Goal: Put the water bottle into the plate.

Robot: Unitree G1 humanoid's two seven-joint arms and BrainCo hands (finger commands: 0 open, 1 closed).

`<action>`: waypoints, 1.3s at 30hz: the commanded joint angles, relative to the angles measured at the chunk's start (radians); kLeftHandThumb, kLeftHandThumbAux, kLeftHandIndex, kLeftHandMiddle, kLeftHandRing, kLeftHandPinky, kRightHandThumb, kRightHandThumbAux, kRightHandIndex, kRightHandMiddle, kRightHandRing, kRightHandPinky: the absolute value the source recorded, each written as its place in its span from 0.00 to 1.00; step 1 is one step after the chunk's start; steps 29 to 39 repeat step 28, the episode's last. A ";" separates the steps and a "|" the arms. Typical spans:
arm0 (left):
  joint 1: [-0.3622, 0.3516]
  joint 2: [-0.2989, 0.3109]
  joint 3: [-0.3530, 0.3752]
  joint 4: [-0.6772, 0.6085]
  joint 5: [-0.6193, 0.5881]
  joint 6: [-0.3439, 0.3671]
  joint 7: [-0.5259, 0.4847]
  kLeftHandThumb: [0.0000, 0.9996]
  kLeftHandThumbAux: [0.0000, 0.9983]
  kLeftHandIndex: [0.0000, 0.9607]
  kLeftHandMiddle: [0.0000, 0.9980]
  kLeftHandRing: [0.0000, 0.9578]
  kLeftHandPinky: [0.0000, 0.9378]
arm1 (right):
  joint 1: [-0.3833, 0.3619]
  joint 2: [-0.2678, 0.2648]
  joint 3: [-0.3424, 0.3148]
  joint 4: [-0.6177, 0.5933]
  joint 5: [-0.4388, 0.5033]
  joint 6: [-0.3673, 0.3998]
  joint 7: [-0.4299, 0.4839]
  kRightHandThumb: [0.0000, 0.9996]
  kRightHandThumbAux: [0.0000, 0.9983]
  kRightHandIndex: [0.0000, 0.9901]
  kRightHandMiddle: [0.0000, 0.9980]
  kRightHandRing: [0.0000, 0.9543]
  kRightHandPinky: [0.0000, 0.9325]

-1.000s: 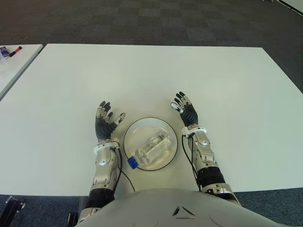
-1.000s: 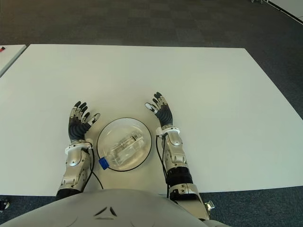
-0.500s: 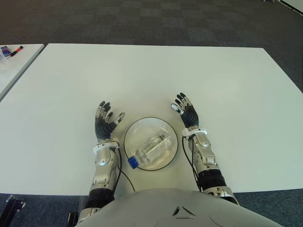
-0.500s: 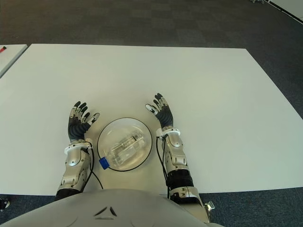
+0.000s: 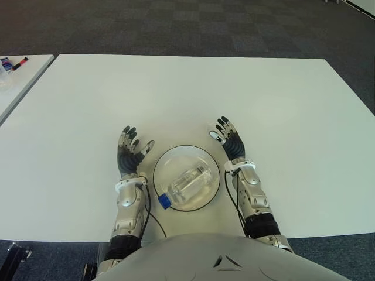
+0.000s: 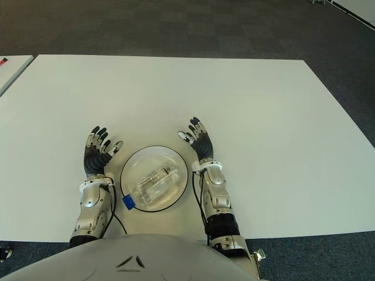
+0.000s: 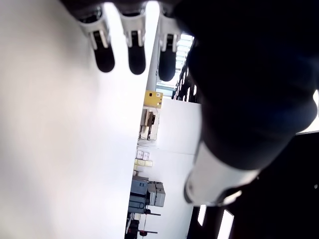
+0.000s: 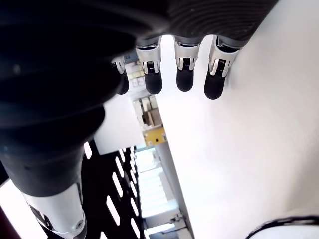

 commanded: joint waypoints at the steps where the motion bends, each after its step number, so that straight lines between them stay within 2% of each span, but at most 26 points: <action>1: 0.014 -0.034 0.007 0.003 -0.004 0.022 -0.015 0.08 0.95 0.14 0.17 0.13 0.16 | 0.039 0.080 0.015 -0.018 0.016 0.042 -0.019 0.00 0.79 0.00 0.03 0.02 0.08; 5: 0.016 -0.032 0.009 -0.002 -0.007 0.024 -0.020 0.08 0.95 0.14 0.17 0.13 0.16 | 0.048 0.084 0.020 -0.028 0.015 0.047 -0.027 0.00 0.79 0.01 0.03 0.03 0.09; 28: 0.023 -0.024 0.056 -0.036 -0.054 0.046 -0.059 0.06 0.98 0.14 0.15 0.13 0.16 | 0.061 0.100 0.025 0.019 0.039 -0.041 -0.038 0.00 0.77 0.01 0.05 0.04 0.09; 39: 0.023 -0.024 0.056 -0.036 -0.054 0.046 -0.059 0.06 0.98 0.14 0.15 0.13 0.16 | 0.061 0.100 0.025 0.019 0.039 -0.041 -0.038 0.00 0.77 0.01 0.05 0.04 0.09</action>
